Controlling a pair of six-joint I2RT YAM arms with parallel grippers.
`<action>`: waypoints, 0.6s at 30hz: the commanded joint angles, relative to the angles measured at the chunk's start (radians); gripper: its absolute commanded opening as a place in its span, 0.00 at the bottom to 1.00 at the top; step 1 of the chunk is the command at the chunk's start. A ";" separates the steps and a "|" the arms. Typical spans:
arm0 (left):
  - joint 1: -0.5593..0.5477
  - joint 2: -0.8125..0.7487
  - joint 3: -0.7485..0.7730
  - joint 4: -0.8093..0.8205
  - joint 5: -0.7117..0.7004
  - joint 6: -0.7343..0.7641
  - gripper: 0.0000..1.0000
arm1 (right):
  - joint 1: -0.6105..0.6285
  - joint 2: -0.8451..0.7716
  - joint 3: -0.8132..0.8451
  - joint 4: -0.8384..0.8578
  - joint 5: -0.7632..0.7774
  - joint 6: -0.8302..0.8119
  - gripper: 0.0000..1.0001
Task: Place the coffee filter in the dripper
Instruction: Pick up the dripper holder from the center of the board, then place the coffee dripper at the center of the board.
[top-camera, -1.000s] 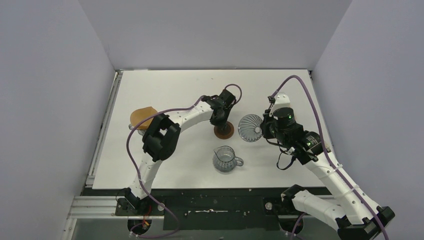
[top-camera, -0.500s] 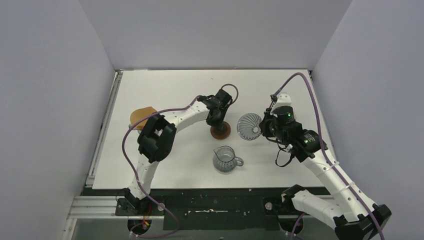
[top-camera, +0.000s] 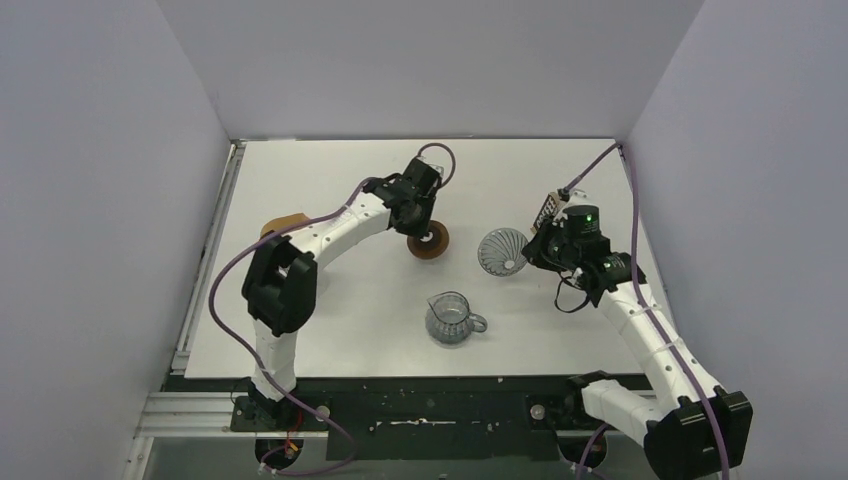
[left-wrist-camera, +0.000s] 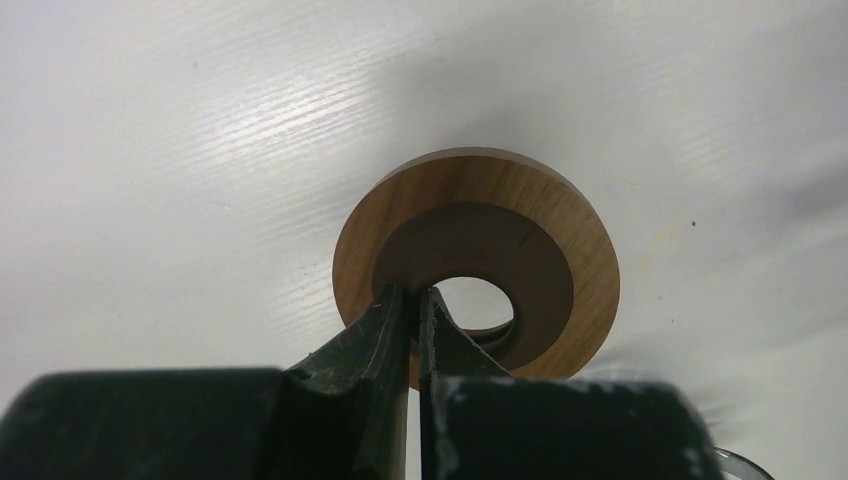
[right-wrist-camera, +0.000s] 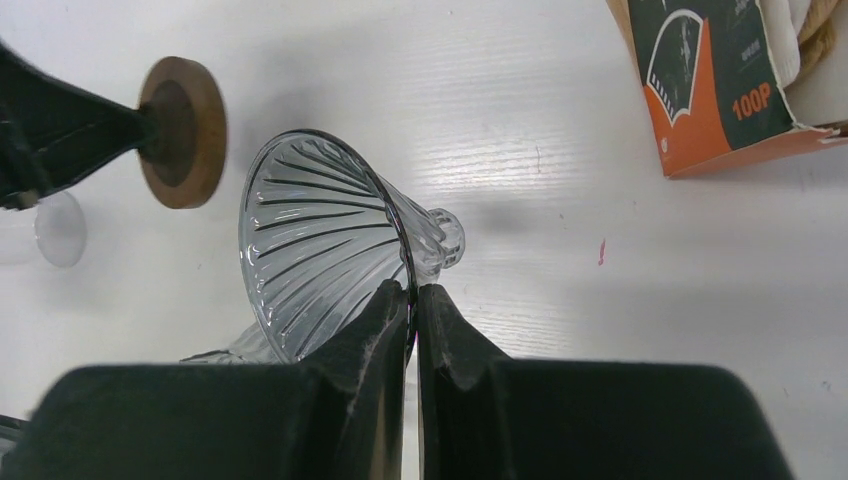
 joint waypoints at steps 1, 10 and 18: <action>0.031 -0.128 -0.017 0.052 0.017 -0.001 0.00 | -0.073 0.002 -0.039 0.142 -0.130 0.043 0.00; 0.056 -0.270 -0.094 0.109 0.118 -0.036 0.00 | -0.150 0.011 -0.150 0.281 -0.196 0.100 0.00; 0.066 -0.373 -0.119 0.113 0.221 -0.033 0.00 | -0.178 0.057 -0.217 0.409 -0.221 0.161 0.00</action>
